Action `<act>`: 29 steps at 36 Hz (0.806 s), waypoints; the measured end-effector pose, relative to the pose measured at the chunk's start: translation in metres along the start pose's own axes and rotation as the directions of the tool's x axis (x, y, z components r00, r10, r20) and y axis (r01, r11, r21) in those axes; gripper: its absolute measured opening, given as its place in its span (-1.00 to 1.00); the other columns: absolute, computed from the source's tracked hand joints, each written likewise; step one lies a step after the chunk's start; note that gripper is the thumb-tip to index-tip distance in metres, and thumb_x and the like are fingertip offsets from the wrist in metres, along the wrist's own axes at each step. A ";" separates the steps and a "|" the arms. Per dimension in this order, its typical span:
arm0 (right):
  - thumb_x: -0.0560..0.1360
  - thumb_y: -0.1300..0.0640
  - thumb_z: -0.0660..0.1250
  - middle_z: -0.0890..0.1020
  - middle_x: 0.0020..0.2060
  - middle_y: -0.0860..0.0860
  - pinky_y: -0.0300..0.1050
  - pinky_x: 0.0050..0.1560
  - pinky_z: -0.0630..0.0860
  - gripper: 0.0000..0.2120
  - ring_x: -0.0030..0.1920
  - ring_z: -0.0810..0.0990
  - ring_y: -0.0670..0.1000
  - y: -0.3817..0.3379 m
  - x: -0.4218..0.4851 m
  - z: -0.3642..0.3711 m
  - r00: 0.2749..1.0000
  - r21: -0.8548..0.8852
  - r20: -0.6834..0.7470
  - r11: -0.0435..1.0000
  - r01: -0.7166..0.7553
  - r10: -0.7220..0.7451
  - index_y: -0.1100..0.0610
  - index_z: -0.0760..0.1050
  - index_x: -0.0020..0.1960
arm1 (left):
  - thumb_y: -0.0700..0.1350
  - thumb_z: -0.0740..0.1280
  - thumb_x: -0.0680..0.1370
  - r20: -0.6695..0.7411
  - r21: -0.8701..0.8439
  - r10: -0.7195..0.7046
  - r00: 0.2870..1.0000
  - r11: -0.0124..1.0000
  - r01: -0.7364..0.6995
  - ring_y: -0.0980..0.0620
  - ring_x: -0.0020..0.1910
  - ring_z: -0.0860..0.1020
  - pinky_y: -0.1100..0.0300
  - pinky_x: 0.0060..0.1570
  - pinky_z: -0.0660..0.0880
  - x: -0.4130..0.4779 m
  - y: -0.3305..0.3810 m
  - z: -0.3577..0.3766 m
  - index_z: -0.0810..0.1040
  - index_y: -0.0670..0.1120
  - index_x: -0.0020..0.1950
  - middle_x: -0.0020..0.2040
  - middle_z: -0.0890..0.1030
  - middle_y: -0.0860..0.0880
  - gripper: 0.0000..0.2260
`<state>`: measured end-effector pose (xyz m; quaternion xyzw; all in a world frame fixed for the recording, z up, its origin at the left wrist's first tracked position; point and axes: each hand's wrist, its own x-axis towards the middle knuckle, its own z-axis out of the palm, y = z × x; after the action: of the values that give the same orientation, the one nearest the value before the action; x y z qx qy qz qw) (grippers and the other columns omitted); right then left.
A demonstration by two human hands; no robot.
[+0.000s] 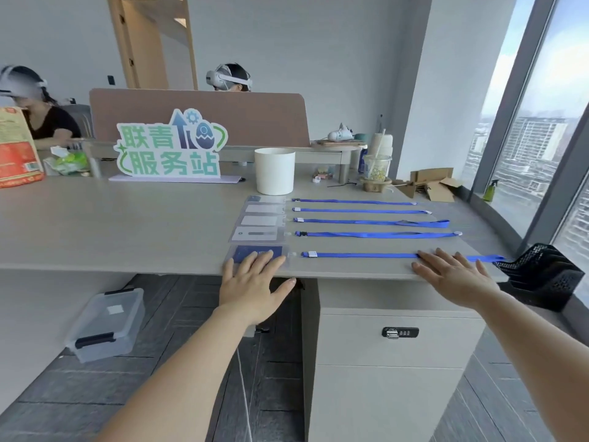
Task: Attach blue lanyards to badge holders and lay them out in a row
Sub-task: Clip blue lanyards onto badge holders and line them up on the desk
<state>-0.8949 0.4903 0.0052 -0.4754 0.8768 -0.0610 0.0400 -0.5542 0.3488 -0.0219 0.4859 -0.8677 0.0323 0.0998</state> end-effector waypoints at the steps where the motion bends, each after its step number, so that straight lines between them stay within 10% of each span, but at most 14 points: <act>1: 0.48 -0.40 -0.19 -0.03 0.54 -0.16 0.15 0.50 -0.18 -0.41 0.54 -0.10 0.06 0.000 0.000 0.000 1.000 -0.005 0.000 1.000 0.000 0.000 -0.30 -0.08 0.48 | 0.38 -0.24 0.51 0.001 0.004 -0.001 1.000 1.000 0.001 0.09 0.54 -0.12 -0.12 0.46 -0.16 0.000 0.000 0.000 -0.08 0.25 0.52 0.56 -0.05 0.16 -0.41; 29: 0.46 -0.42 -0.23 -0.17 0.52 -0.21 0.19 0.47 -0.29 -0.38 0.53 -0.23 0.02 0.000 -0.001 0.004 1.000 -0.029 -0.016 0.999 -0.014 0.014 -0.29 -0.26 0.48 | 0.39 -0.23 0.51 0.067 -0.029 -0.007 0.998 1.000 0.009 0.02 0.48 -0.38 -0.07 0.45 -0.36 -0.003 -0.009 -0.003 -0.34 0.19 0.50 0.51 -0.37 0.09 -0.37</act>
<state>-0.8939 0.4914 0.0008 -0.4693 0.8811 -0.0517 0.0263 -0.5446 0.3474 -0.0196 0.4886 -0.8690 0.0030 0.0778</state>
